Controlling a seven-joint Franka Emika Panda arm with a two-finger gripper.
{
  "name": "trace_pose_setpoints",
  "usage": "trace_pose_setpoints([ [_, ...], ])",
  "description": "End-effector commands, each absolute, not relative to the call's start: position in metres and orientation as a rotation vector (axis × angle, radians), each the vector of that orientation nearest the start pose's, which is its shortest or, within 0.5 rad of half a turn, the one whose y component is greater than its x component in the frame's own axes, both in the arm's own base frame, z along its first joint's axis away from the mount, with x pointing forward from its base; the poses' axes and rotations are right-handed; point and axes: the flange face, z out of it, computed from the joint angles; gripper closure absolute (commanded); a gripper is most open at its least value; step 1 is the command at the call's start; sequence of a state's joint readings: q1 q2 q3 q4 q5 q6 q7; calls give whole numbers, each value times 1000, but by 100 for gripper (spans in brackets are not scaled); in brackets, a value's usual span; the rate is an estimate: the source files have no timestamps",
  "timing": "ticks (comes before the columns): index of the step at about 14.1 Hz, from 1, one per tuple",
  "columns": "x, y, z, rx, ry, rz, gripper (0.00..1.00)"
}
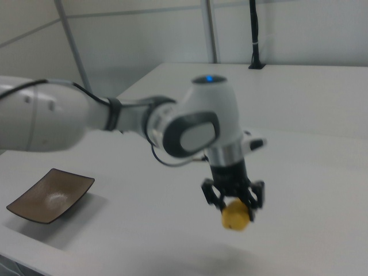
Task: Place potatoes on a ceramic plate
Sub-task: 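Close the gripper on the yellow potato and lift it, then carry the potato over the brown square plate and lower it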
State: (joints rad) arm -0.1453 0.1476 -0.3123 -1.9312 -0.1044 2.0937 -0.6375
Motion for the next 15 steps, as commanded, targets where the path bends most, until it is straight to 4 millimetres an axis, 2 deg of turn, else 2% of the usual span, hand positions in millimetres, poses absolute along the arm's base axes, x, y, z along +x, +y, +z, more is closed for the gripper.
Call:
trace_pose_setpoints([
  [1,518,-217,493,-3225,-437,37,80],
  [3,509,-193,522,-3197,-453,2,80],
  [6,495,-140,559,-3133,-507,2,80],
  [8,487,-74,576,-3112,-530,60,80],
  [10,487,0,577,-3118,-562,93,80],
  [12,487,40,573,-3105,-603,101,80],
  [13,485,70,568,-3080,-602,115,80],
  [15,485,107,557,-3084,-583,147,80],
])
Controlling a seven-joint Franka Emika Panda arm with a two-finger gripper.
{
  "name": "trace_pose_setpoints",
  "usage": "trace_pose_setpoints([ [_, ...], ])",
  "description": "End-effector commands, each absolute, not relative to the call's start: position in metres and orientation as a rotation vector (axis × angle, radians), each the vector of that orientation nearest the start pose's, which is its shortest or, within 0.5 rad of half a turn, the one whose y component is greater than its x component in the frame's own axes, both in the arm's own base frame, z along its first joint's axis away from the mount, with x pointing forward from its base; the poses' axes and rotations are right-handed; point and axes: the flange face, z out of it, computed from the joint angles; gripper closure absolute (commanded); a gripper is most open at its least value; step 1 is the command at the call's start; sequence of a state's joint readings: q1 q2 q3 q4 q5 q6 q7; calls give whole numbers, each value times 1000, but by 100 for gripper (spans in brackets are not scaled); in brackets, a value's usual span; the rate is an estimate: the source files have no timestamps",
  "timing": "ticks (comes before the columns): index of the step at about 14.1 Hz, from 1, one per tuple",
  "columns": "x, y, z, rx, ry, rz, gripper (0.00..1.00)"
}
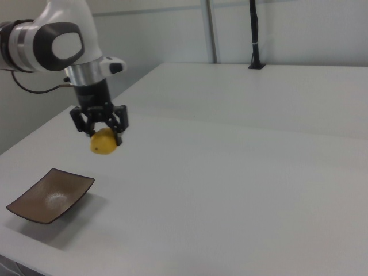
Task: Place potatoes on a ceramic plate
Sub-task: 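Carry the potato over the brown square plate and lower it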
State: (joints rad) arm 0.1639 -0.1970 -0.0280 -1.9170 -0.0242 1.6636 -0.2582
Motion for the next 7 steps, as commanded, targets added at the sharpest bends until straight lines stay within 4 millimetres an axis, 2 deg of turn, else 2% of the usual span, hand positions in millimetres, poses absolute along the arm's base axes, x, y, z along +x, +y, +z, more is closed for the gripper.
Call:
trace_pose_setpoints([
  [1,483,137,546,-3090,-567,174,79],
  [2,482,162,532,-3098,-546,210,79],
  [7,482,231,479,-3129,-418,274,79],
])
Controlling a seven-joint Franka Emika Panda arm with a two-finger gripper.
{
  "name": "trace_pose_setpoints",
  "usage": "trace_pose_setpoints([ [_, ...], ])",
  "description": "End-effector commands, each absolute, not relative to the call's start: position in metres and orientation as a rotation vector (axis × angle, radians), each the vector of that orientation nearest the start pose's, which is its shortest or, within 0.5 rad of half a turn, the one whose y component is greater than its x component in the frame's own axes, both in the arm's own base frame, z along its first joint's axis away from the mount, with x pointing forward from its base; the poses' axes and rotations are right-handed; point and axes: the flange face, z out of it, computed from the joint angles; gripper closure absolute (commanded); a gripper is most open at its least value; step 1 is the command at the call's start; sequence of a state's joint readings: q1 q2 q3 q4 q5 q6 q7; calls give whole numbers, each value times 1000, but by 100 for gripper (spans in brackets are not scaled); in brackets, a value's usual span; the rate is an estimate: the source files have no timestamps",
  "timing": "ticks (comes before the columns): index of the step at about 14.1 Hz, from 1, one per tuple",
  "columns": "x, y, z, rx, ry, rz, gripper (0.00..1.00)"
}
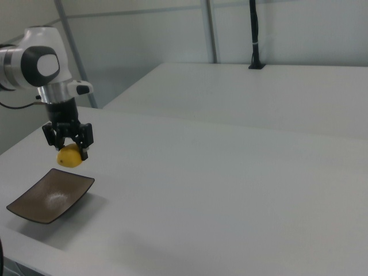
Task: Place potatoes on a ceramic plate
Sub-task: 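Carry the potato over the brown square plate and lower it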
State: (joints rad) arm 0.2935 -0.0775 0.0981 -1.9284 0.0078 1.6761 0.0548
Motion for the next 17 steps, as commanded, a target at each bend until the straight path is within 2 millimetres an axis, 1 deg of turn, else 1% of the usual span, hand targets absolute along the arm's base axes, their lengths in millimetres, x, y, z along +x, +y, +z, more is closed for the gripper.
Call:
trace_pose_setpoints([
  [1,482,243,468,-3132,-382,276,79],
  [2,485,255,453,-3138,-339,268,79],
  [7,489,290,404,-3150,-190,256,77],
  [10,477,309,386,-3157,-163,251,76],
  [12,465,327,374,-3158,-193,266,76],
  [13,462,332,369,-3161,-207,280,73],
  [14,463,331,367,-3163,-205,283,64],
  [17,463,330,369,-3162,-200,284,27],
])
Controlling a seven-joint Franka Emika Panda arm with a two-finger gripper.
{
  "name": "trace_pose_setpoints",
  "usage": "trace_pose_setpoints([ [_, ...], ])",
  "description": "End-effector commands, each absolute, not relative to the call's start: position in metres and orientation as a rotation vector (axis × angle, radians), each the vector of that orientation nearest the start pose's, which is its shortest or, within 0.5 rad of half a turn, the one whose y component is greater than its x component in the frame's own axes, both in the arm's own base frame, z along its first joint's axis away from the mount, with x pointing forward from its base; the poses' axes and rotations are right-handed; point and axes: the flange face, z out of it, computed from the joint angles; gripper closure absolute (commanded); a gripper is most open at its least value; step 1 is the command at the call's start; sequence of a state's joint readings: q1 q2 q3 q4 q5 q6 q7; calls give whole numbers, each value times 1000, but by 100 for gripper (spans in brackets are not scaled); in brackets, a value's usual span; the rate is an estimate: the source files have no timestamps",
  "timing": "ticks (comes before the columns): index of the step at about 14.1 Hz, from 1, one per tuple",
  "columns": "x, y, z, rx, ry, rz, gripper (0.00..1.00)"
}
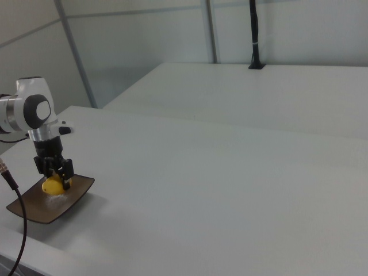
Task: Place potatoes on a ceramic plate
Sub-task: 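Open the gripper to release the potato and raise it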
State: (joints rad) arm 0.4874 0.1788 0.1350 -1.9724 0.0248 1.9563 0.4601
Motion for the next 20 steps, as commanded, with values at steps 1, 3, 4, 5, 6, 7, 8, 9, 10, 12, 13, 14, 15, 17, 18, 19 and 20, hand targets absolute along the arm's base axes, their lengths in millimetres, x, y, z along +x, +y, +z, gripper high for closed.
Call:
trace_pose_setpoints([
  [1,464,328,371,-3164,-187,281,13],
  [3,469,318,387,-3164,-148,243,0],
  [4,471,314,394,-3163,-139,225,0],
  [5,473,308,409,-3157,-126,188,0],
  [6,478,296,421,-3151,-95,156,0],
  [7,482,287,430,-3146,-66,134,0],
  [8,489,272,441,-3141,-19,106,0],
  [9,492,262,450,-3139,12,96,0],
  [10,492,256,461,-3137,26,82,0],
  [12,501,227,490,-3130,112,53,0],
  [13,506,215,505,-3123,162,40,0],
  [14,513,196,521,-3118,218,31,0],
  [15,517,179,543,-3108,269,18,0],
  [17,517,151,565,-3115,332,52,0],
  [18,517,143,568,-3113,356,54,0],
  [19,517,121,581,-3099,399,21,0],
  [20,520,106,582,-3089,434,17,0],
])
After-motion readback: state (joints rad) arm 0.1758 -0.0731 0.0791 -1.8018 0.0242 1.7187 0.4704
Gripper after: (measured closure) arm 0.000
